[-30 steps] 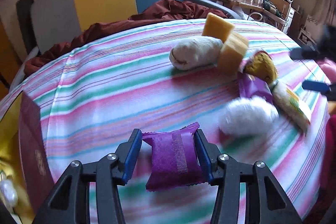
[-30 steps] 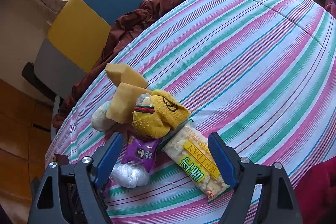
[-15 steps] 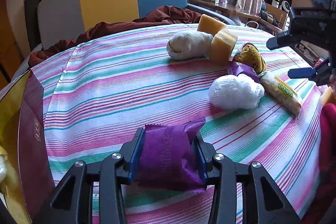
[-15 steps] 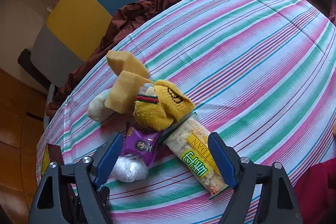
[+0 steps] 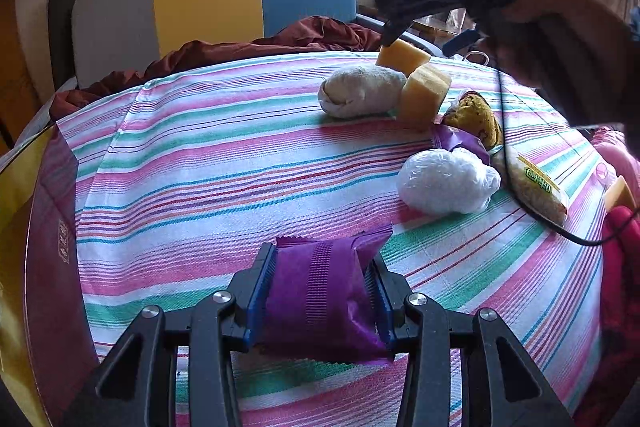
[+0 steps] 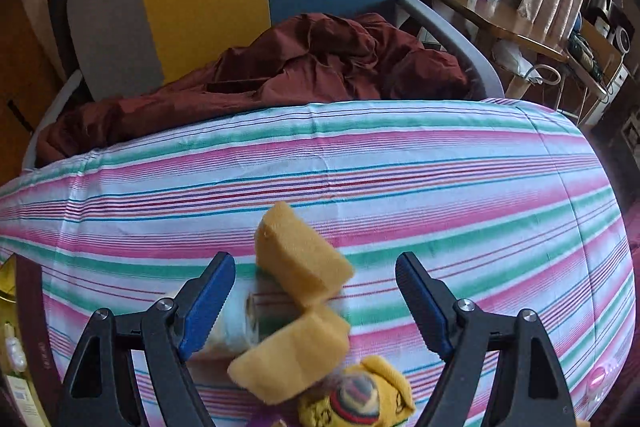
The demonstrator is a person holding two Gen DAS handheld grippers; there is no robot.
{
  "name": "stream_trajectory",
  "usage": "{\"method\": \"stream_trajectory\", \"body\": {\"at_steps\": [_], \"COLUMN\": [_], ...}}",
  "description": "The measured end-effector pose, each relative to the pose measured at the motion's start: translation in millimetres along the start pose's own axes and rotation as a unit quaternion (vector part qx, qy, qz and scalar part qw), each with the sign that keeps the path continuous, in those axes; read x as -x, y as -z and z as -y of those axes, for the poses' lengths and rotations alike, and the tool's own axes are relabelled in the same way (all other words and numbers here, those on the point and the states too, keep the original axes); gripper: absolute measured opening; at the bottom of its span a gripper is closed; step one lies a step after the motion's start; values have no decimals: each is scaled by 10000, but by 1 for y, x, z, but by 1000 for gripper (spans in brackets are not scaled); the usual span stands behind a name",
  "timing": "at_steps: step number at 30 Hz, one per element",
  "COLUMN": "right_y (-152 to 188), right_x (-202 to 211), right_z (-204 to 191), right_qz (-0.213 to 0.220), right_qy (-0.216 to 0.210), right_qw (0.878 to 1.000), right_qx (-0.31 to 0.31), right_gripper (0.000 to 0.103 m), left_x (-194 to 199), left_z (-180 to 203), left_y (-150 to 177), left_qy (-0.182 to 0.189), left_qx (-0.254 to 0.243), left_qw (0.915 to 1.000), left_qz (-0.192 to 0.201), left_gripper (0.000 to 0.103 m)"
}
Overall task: Organize objects
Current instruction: 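Grasp the yellow sponge with the right tool, then carry the purple packet into the gold tray and open the left tool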
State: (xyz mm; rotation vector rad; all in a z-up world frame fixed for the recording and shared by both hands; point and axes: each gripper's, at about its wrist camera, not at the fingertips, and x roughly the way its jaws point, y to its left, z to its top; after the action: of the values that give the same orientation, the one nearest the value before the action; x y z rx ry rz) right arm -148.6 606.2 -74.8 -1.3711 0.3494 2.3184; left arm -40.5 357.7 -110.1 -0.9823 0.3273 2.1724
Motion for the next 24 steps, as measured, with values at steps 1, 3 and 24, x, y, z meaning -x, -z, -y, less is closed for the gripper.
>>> {"method": "stream_trajectory", "body": {"at_steps": [1,3,24], "right_y": [-3,-5,104], "right_x": [-7,-20,95], "right_z": [-3,-8,4], "right_qz": [-40,-173,492], "right_qy": [63,94,-1817], "right_qw": [10000,9997,9804], "right_qx": [55,170,-576], "right_gripper": [84,55,41], "left_x": [0,0,3], "left_z": [0,-1,-1], "left_y": [0,1,0], "left_qy": [11,37,-37], "left_qx": [7,27,0], "left_qw": [10000,10000,10000], "left_qz": [8,23,-16], "left_gripper": [44,44,44]}}
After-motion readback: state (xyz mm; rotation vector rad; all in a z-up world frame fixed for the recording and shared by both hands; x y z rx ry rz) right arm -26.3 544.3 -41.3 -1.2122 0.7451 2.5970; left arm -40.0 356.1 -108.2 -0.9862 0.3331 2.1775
